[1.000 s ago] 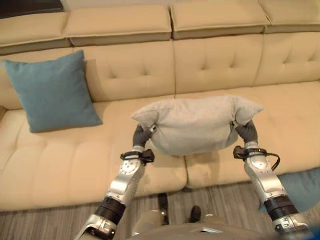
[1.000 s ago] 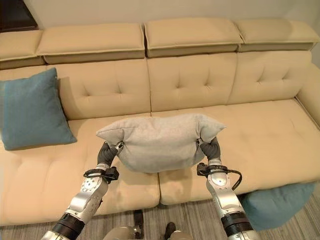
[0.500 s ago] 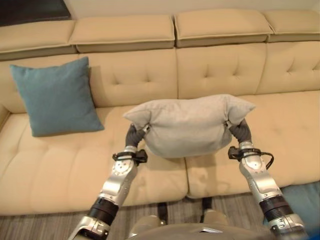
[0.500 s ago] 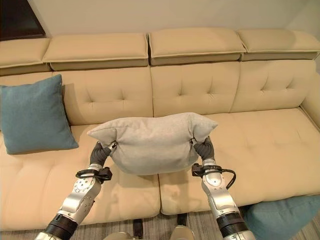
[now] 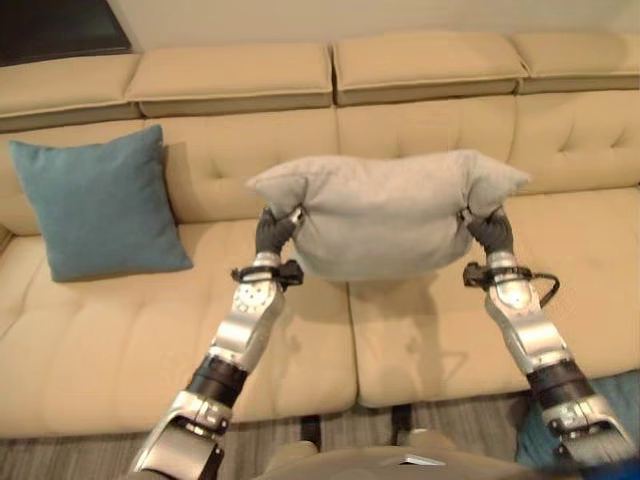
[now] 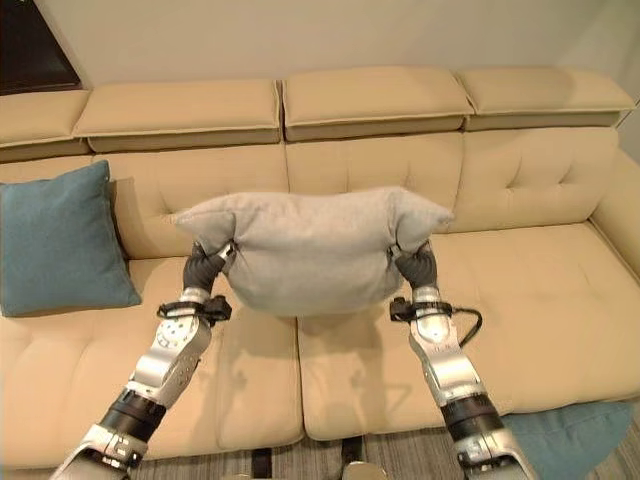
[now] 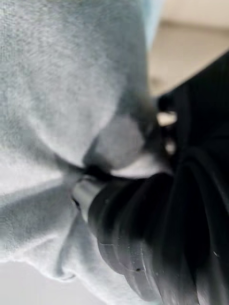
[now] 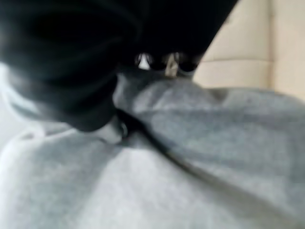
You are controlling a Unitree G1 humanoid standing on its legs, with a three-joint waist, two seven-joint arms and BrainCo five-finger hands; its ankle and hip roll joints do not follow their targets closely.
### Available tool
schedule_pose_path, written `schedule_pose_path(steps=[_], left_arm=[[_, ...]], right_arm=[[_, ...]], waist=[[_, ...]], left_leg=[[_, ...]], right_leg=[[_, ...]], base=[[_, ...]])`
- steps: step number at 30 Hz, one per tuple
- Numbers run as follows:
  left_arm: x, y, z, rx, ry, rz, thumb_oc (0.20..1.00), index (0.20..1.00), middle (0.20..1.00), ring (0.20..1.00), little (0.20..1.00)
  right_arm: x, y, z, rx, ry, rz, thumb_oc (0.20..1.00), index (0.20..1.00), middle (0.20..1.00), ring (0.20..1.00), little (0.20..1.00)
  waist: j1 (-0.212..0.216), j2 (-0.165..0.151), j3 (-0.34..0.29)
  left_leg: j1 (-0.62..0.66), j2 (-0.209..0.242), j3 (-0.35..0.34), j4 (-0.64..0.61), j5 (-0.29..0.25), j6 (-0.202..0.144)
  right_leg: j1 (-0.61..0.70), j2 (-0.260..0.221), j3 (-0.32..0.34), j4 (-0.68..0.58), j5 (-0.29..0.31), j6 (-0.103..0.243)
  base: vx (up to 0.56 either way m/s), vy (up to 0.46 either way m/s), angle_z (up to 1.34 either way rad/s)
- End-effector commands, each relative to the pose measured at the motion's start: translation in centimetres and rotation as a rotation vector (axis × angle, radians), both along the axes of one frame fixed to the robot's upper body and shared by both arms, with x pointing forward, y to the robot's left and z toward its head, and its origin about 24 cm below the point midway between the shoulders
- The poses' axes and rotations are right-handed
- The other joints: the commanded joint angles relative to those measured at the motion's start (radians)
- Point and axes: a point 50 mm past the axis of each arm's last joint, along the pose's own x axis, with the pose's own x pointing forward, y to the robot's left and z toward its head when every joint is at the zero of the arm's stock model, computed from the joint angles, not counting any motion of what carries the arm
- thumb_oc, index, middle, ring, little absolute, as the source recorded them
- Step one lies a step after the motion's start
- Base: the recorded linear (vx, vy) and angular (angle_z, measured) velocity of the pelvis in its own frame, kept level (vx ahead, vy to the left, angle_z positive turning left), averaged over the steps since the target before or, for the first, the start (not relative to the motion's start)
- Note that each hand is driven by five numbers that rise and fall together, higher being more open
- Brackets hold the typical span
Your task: Pick up all the scattered cushions and arrange them neatly on the sofa.
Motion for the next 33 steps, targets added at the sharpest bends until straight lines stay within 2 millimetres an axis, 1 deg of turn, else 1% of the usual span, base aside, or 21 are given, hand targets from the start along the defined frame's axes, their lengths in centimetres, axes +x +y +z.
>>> schedule_pose_path(steps=[1,2,3,7,10,15,17,19,20,25,28,31,33], left_arm=[[1.5,-2.4,6.6,0.026,-0.300,-0.073,0.200,0.200,0.200,0.200,0.200],[2.2,-2.3,8.0,0.043,-0.335,-0.058,0.200,0.200,0.200,0.200,0.200],[2.2,-2.3,8.1,0.043,-0.337,-0.058,0.200,0.200,0.200,0.200,0.200],[3.7,-2.2,11.2,0.086,-0.410,-0.032,0.200,0.200,0.200,0.200,0.200],[4.5,-1.9,13.1,0.119,-0.449,-0.008,0.200,0.200,0.200,0.200,0.200],[5.4,-1.0,15.9,0.147,-0.501,0.033,0.200,0.200,0.200,0.200,0.200],[5.5,-1.0,16.2,0.146,-0.503,0.036,0.200,0.200,0.200,0.200,0.200],[5.8,-0.6,16.9,0.163,-0.512,0.052,0.200,0.200,0.200,0.200,0.200],[5.9,-0.5,17.0,0.168,-0.512,0.055,0.200,0.200,0.200,0.200,0.200],[5.9,-0.4,16.9,0.167,-0.503,0.066,0.200,0.200,0.200,0.200,0.200],[6.1,-0.6,16.8,0.176,-0.493,0.066,0.200,0.200,0.200,0.200,0.200],[6.3,-0.6,16.8,0.179,-0.488,0.068,0.200,0.200,0.200,0.200,0.200],[6.4,-0.6,16.7,0.192,-0.478,0.073,0.200,0.200,0.200,0.200,0.200]], right_arm=[[1.1,2.9,5.8,0.003,-0.254,0.111,0.200,0.200,0.200,0.200,0.200],[1.8,2.9,7.1,-0.001,-0.287,0.101,0.200,0.200,0.200,0.200,0.200],[1.8,2.9,7.2,-0.001,-0.289,0.101,0.200,0.200,0.200,0.200,0.200],[3.4,3.0,10.4,-0.009,-0.357,0.082,0.200,0.200,0.200,0.200,0.200],[4.3,2.8,12.6,-0.035,-0.399,0.059,0.200,0.200,0.200,0.200,0.200],[5.4,2.4,15.3,-0.059,-0.436,0.024,0.200,0.200,0.200,0.200,0.200],[5.5,2.4,15.6,-0.064,-0.438,0.021,0.200,0.200,0.200,0.200,0.200],[5.8,2.6,16.3,-0.075,-0.448,0.026,0.200,0.200,0.200,0.200,0.200],[5.9,2.6,16.3,-0.075,-0.445,0.022,0.200,0.200,0.200,0.200,0.200],[6.0,2.8,16.2,-0.070,-0.440,0.016,0.200,0.200,0.200,0.200,0.200],[6.2,3.4,16.4,-0.074,-0.438,0.023,0.200,0.200,0.200,0.200,0.200],[6.3,3.7,16.5,-0.066,-0.440,0.028,0.200,0.200,0.200,0.200,0.200],[6.3,3.8,16.6,-0.068,-0.445,0.028,0.200,0.200,0.200,0.200,0.200]], waist=[[0.019,-0.019,-0.019],[0.020,-0.015,-0.008],[0.020,-0.015,-0.008],[0.020,-0.009,0.015],[0.024,-0.007,0.023],[0.033,-0.008,0.038],[0.034,-0.009,0.041],[0.038,-0.011,0.054],[0.039,-0.011,0.056],[0.039,-0.009,0.064],[0.038,-0.008,0.074],[0.037,-0.006,0.081],[0.033,-0.006,0.082]], left_leg=[[-0.025,-0.022,0.014,0.013,-0.059,-0.024],[-0.049,-0.022,0.008,0.009,-0.049,-0.026],[-0.052,-0.022,0.008,0.009,-0.049,-0.026],[-0.126,-0.024,-0.004,0.005,-0.024,-0.036],[-0.185,-0.027,-0.008,0.005,-0.005,-0.047],[-0.279,-0.034,-0.012,0.005,0.023,-0.060],[-0.291,-0.034,-0.012,0.005,0.026,-0.062],[-0.326,-0.035,-0.014,0.005,0.037,-0.067],[-0.336,-0.035,-0.015,0.005,0.040,-0.068],[-0.373,-0.035,-0.015,0.005,0.047,-0.071],[-0.394,-0.032,-0.017,0.005,0.052,-0.074],[-0.403,-0.030,-0.016,0.005,0.050,-0.077],[-0.422,-0.032,-0.018,0.005,0.058,-0.076]], right_leg=[[0.057,-0.022,0.000,0.044,-0.127,0.077],[0.037,-0.020,0.003,0.037,-0.120,0.078],[0.034,-0.020,0.002,0.037,-0.119,0.078],[-0.034,-0.017,0.009,0.028,-0.098,0.082],[-0.090,-0.017,0.011,0.025,-0.080,0.086],[-0.174,-0.020,0.011,0.019,-0.055,0.093],[-0.186,-0.021,0.010,0.018,-0.054,0.094],[-0.223,-0.020,0.013,0.023,-0.049,0.095],[-0.233,-0.021,0.013,0.024,-0.047,0.094],[-0.270,-0.024,0.013,0.022,-0.039,0.096],[-0.295,-0.024,0.014,0.023,-0.037,0.096],[-0.309,-0.022,0.016,0.023,-0.038,0.097],[-0.328,-0.023,0.019,0.022,-0.029,0.097]], base=[[-0.05,0.015,0.07],[-0.05,0.015,0.09],[-0.04,0.019,0.07],[-0.07,0.028,0.04],[-0.06,0.030,0.06],[-0.04,0.023,0.04],[-0.02,0.010,0.08],[-0.01,0.004,0.02],[0.00,0.000,0.00],[0.00,-0.001,0.01],[0.00,-0.003,0.01],[0.00,-0.003,0.01],[0.00,0.000,0.00]])
